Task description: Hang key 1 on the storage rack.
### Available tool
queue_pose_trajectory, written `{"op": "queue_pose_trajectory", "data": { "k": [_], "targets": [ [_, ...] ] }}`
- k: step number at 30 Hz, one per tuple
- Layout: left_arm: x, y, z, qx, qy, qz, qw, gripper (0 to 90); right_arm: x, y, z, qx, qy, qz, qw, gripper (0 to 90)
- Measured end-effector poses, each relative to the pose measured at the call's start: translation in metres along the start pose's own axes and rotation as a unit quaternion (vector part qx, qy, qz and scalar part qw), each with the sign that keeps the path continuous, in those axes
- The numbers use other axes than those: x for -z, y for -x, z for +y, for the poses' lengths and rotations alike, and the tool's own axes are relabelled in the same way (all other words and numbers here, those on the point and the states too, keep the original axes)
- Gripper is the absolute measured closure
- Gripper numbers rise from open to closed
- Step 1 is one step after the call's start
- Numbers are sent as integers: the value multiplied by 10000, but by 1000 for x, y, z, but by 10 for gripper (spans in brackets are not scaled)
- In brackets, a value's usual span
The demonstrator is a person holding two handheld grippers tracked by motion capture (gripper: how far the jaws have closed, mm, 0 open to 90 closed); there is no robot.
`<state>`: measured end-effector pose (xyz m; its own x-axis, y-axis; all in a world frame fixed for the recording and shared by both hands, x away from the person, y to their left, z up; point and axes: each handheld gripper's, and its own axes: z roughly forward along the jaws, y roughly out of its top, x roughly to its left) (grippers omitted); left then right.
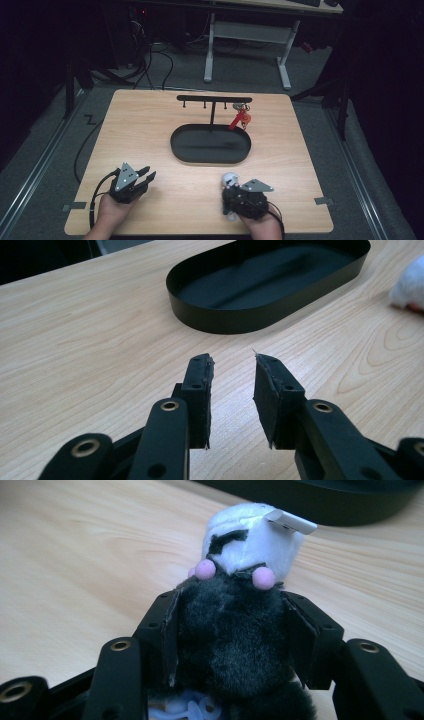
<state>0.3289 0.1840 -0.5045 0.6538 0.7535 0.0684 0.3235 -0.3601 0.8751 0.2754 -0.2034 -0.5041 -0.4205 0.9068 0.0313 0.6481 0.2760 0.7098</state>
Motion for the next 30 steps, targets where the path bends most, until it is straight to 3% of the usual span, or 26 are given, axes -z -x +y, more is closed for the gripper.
{"op": "queue_pose_trajectory", "data": {
  "k": [3, 6, 11, 15, 20, 25, 30],
  "targets": [
    [-2, 0, 0, -13, -55, -56, 10000, 677, 7, 23, -5, -261, 28, -183, 9995, 441],
    [-3, 1, 0, -40, -65, -79, 9999, 676, 10, 33, -8, -397, 35, -220, 9990, 439],
    [-4, 3, 0, -64, -68, -97, 9999, 677, 12, 34, -7, -338, -20, -269, 9991, 425],
    [-4, 4, 0, -59, -93, -103, 9999, 677, 13, 36, -6, -475, -135, -217, 9985, 392],
    [-4, 6, 0, -172, -117, -122, 9997, 676, 18, 43, 4, -592, -494, -102, 9970, 352],
    [-2, 4, 1, -187, -87, -177, 9996, 677, 30, 47, 24, -381, -943, -140, 9947, 360],
    [-2, 5, 1, -226, -69, -241, 9994, 677, 37, 48, 40, -32, -1581, -309, 9869, 429]
  ]
}}
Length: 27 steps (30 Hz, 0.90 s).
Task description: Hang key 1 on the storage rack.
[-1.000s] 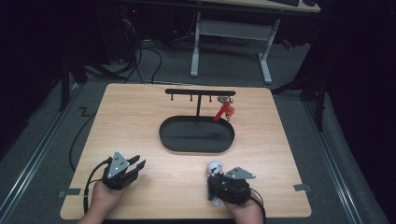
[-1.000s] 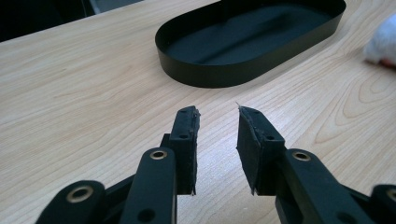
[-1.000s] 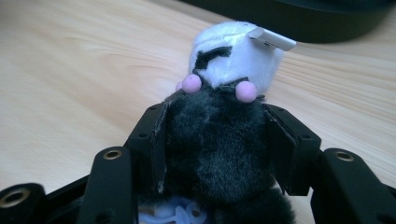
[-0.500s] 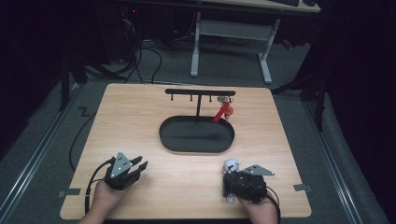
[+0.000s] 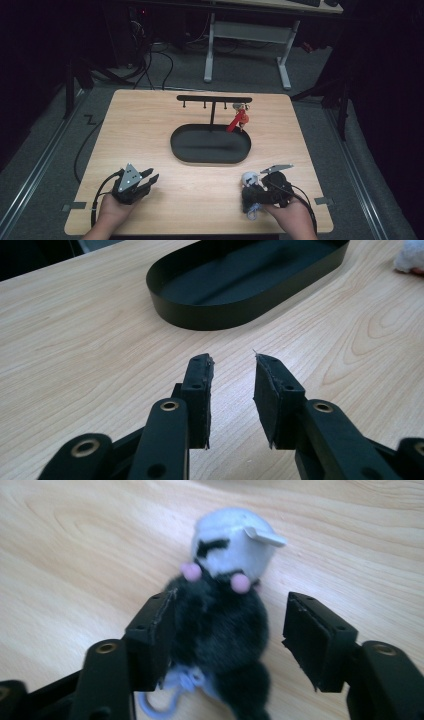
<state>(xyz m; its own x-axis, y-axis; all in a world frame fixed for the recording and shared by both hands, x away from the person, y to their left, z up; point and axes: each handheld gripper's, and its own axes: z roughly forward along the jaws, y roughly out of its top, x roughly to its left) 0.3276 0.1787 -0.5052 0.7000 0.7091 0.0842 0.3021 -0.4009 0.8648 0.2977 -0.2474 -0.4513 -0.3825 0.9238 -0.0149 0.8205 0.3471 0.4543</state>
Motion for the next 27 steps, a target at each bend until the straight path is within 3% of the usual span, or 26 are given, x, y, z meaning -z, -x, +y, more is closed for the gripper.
{"op": "queue_pose_trajectory", "data": {
  "k": [6, 9, 14, 20, 24, 27],
  "targets": [
    [1, 2, 1, -36, 26, -71, 10000, 673, 6, 11, -4, 125, -518, -358, 9979, 751],
    [0, 3, 1, -43, 5, -98, 9999, 672, 4, 17, -8, 195, -874, -561, 9944, 862],
    [0, 3, 1, -30, 7, -91, 10000, 672, -7, 9, -18, 329, -1318, -283, 9903, 893],
    [-1, 3, 1, -32, 2, -105, 9999, 672, -14, -25, -10, 587, -1179, 166, 9911, 885],
    [-1, 3, 1, -41, -2, -110, 9999, 672, -18, -42, 8, 831, -1062, 307, 9904, 880],
    [0, 2, 1, -32, 0, -98, 9999, 672, -8, -46, 25, 1035, -952, 268, 9897, 875]
  ]
}}
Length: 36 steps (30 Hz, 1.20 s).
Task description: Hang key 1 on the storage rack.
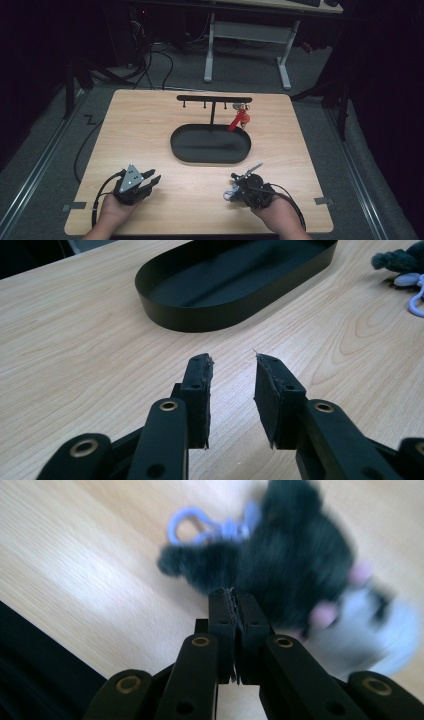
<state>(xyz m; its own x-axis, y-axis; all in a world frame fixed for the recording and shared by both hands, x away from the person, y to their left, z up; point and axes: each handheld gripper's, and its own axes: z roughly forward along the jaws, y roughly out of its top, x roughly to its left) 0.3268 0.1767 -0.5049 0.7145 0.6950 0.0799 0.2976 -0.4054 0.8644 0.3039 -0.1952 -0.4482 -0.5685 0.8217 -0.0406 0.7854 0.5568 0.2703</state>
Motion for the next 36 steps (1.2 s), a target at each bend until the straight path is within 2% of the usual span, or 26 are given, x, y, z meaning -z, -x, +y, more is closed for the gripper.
{"op": "queue_pose_trajectory", "data": {
  "k": [2, 4, 6, 8, 9, 10, 13, 19, 25, 27, 28, 29, 30, 31, 34, 35, 36],
  "targets": [
    [1, -1, 0, 11, 0, 6, 10000, 672, 11, 5, 9, 10, 48, -126, 9999, 861],
    [2, -2, 0, 24, 10, 15, 10000, 672, 19, 14, 15, 45, -6, -211, 9998, 809],
    [2, -2, -1, 34, 19, 18, 10000, 672, 21, 23, 19, 108, -155, -189, 9996, 671],
    [2, -3, -1, 50, 15, 21, 10000, 667, 18, 31, 21, 205, -452, 10, 9988, 485],
    [2, -3, -1, 65, 8, 17, 10000, 665, 15, 35, 21, 280, -562, -33, 9980, 409],
    [2, -4, -1, 69, 4, 21, 10000, 666, 12, 37, 21, 256, -652, -91, 9975, 352],
    [1, -4, -1, 75, -17, 5, 10000, 664, 3, 46, 21, 181, -806, 7, 9966, 283],
    [1, -4, -1, 105, -41, 0, 9999, 661, -17, 51, 16, 253, -1105, 114, 9935, 232],
    [0, -4, -2, 158, -46, -12, 9999, 660, -22, 48, 14, 378, -997, 178, 9941, 230],
    [0, -3, -2, 132, -61, -15, 9999, 660, -28, 46, 12, 442, -1058, 211, 9932, 257],
    [0, -3, -2, 123, -75, -24, 9999, 661, -31, 44, 11, 504, -1078, 148, 9928, 292],
    [0, -3, -2, 127, -78, -26, 9999, 660, -33, 42, 9, 508, -1065, 67, 9930, 344],
    [-1, -2, -2, 132, -81, -27, 9999, 661, -34, 41, 8, 501, -1055, 66, 9931, 416],
    [-1, -2, -2, 134, -88, -24, 9999, 660, -34, 42, 8, 503, -970, 83, 9940, 448],
    [-2, -2, -3, 136, -116, -25, 9998, 660, -30, 42, 8, 321, -879, 86, 9956, 485],
    [-2, -2, -3, 131, -130, -34, 9998, 660, -29, 45, 9, 525, -770, 92, 9956, 492],
    [-2, -2, -3, 134, -129, -39, 9998, 661, -25, 43, 8, 285, -791, 114, 9964, 496]
  ]
}}
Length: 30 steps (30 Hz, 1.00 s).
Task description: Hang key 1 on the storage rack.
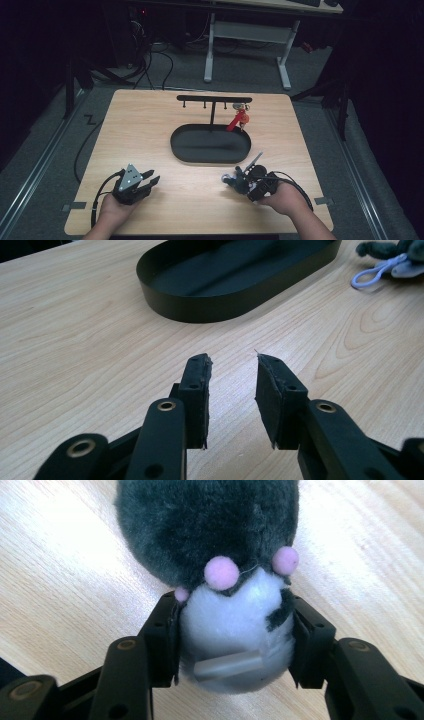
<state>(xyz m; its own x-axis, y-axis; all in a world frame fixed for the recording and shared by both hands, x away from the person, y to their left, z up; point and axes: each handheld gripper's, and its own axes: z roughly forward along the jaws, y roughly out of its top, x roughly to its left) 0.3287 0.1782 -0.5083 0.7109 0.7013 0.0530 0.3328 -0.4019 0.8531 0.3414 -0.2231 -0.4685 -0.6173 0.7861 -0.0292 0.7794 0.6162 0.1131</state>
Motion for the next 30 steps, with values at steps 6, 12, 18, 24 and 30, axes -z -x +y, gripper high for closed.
{"op": "queue_pose_trajectory", "data": {
  "k": [6, 12, 18, 24, 30],
  "targets": [
    [-2, 1, -1, -9, -76, -70, 9999, 629, 23, 6, 0, -186, 321, 127, 9992, 501],
    [-4, 3, -1, -53, -130, -73, 9999, 564, 48, 7, 5, -372, 558, 66, 9977, 499],
    [-6, 2, -5, -106, -270, -50, 9996, 492, 65, 7, 16, -511, 688, 132, 9962, 498],
    [-5, 0, -3, -89, -231, -46, 9997, 478, 81, 8, 33, -589, 737, 83, 9955, 498],
    [-8, 0, -3, -110, -243, -59, 9996, 469, 92, 14, 48, -628, 761, 7, 9951, 498]
  ]
}}
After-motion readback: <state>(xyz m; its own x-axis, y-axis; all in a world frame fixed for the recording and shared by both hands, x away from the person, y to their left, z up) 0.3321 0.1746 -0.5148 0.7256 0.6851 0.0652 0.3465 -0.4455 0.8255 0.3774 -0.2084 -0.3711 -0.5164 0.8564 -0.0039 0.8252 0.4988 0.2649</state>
